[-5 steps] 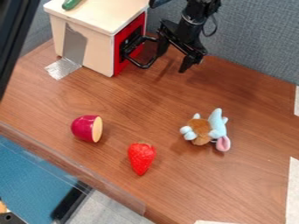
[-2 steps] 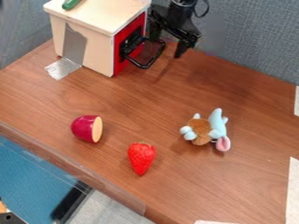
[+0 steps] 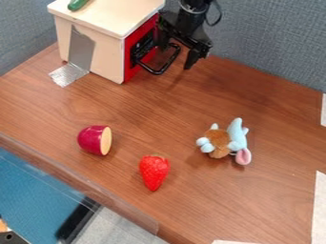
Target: Open the drawer
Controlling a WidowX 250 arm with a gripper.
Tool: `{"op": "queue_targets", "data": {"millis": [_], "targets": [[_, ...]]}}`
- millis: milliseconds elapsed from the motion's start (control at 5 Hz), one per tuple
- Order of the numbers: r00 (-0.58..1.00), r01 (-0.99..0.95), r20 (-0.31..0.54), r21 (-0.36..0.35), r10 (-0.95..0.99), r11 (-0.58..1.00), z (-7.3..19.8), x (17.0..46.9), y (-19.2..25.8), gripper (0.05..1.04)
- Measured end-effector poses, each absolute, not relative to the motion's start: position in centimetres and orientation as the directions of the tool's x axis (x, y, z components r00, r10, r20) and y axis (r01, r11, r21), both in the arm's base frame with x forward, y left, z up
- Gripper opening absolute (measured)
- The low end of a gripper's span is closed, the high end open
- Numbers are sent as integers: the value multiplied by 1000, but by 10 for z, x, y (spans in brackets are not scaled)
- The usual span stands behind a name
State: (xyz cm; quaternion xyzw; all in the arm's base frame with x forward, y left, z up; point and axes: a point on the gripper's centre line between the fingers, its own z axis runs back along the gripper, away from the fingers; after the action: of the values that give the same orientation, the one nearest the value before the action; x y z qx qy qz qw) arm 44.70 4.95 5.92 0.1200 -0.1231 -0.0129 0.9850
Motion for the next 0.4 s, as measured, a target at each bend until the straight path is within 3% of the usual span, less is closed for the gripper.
{"op": "queue_targets", "data": {"millis": [400], "targets": [[989,9,135,308,-53,951,19,439,58,948]]}}
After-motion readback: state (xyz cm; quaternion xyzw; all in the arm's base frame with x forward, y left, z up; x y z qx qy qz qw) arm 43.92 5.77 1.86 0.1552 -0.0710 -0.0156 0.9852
